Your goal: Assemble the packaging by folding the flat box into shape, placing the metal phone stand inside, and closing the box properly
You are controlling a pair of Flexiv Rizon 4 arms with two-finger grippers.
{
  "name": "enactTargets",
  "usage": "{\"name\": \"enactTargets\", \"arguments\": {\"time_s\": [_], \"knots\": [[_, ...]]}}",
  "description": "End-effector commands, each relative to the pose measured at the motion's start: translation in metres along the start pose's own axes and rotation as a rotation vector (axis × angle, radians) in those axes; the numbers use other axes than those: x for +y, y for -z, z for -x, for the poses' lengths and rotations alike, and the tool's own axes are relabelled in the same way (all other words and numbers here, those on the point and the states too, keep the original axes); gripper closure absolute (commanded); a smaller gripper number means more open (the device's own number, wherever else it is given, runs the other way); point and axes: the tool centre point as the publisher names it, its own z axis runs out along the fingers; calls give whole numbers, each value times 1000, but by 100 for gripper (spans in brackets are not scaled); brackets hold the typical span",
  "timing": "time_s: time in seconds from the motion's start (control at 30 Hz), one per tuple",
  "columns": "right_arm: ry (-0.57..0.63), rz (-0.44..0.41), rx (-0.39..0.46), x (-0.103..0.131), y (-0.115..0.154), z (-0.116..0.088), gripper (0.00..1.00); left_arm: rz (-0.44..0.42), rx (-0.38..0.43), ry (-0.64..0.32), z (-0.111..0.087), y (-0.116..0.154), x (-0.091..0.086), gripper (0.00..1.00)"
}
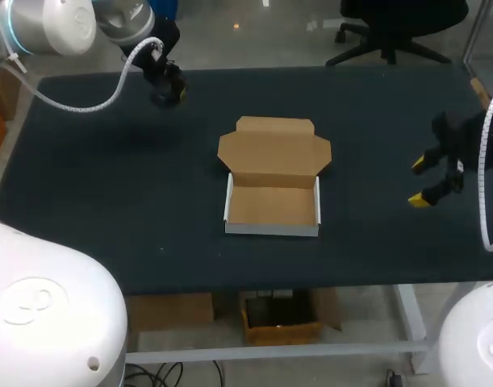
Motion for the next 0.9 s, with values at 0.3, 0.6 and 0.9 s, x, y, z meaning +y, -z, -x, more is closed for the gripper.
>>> {"name": "enactTargets", "arguments": {"time_s": [0.3,0.6,0.9], "knots": [[0,1,0,0,0,0,0,5,-4,1,0,1,-1,100],[0,1,0,0,0,0,0,-17,-1,-48,-20,8,2,100],[0,1,0,0,0,0,0,-16,-6,-122,-56,19,14,100]]}}
